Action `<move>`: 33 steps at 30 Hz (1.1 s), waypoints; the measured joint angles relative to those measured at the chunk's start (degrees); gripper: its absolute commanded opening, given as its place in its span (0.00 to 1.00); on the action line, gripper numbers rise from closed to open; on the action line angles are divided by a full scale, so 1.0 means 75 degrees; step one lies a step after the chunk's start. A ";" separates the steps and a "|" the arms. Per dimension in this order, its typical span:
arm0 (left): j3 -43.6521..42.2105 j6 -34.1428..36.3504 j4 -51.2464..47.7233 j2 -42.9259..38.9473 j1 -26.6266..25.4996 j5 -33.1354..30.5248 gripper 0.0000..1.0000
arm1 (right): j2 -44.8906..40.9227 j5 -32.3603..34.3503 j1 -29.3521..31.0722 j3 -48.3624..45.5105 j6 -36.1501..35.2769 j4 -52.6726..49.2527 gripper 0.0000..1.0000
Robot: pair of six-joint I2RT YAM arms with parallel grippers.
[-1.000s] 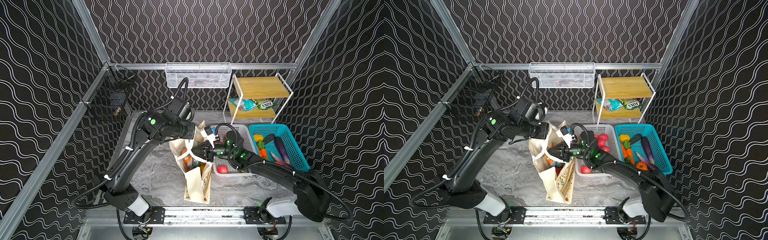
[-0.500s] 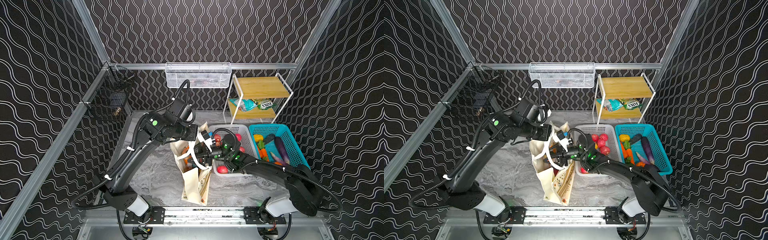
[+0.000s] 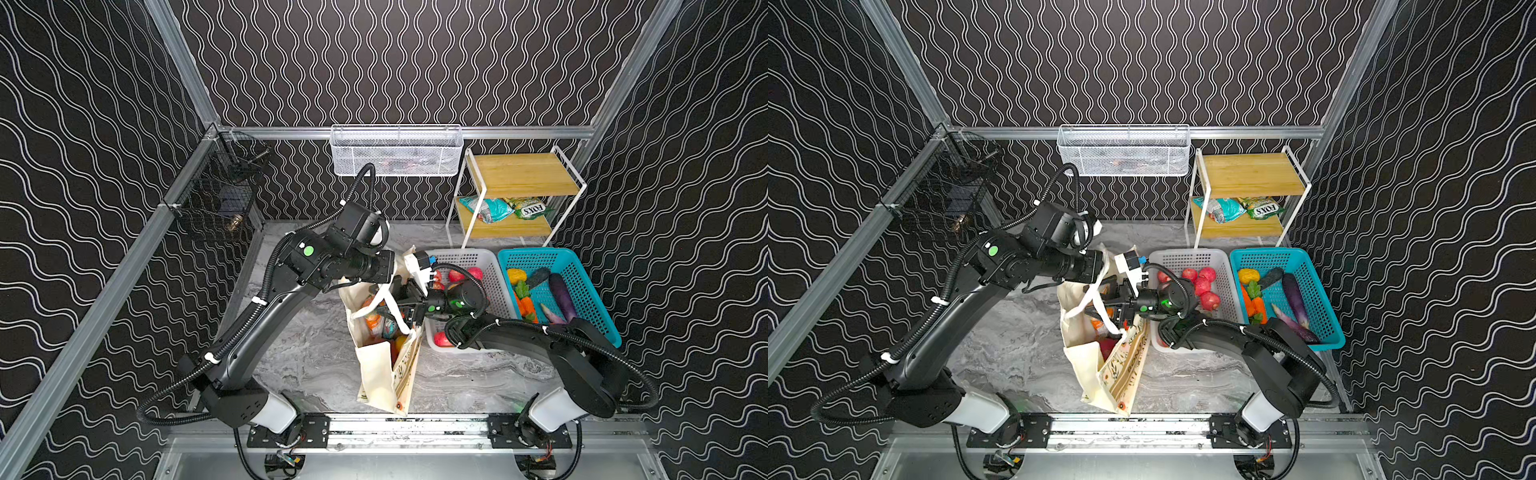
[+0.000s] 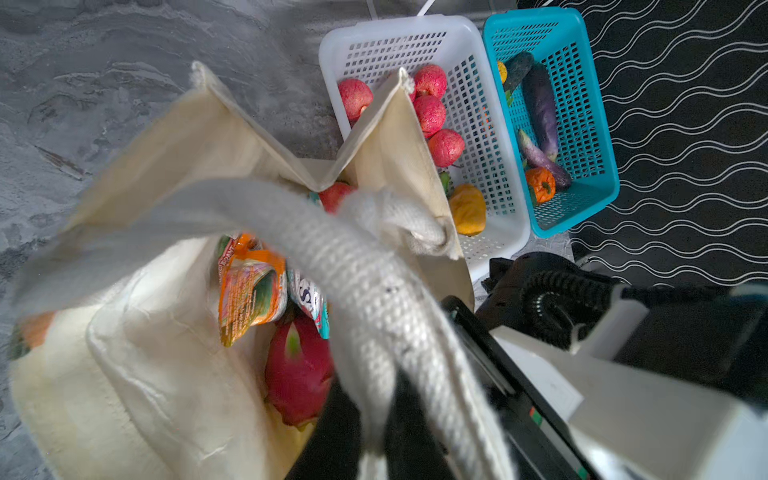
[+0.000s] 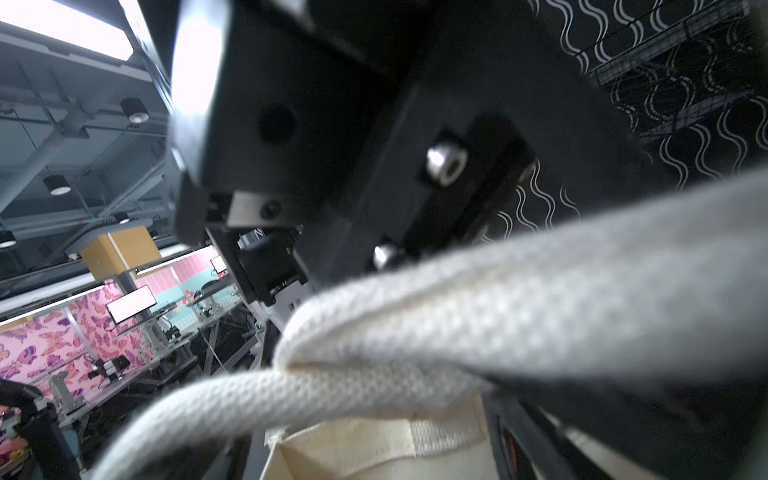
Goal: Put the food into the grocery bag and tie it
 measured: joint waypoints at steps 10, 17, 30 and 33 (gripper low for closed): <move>-0.0277 -0.0157 0.0414 -0.0114 0.0000 0.0079 0.00 | -0.0117 0.1271 0.0207 -0.0067 0.0318 0.0154 0.86; -0.0370 -0.0160 0.0603 -0.0178 0.0006 -0.0076 0.00 | -0.0399 0.1993 0.0402 -0.0067 0.0216 -0.0414 0.75; -0.0533 -0.0160 0.0775 -0.0318 0.0003 -0.0105 0.00 | -0.0685 0.2722 0.0527 -0.0067 0.0087 -0.1376 0.27; -0.0612 -0.0163 0.0816 -0.0379 0.0000 -0.0102 0.00 | -0.0726 0.2836 0.0530 -0.0096 0.0073 -0.1515 0.18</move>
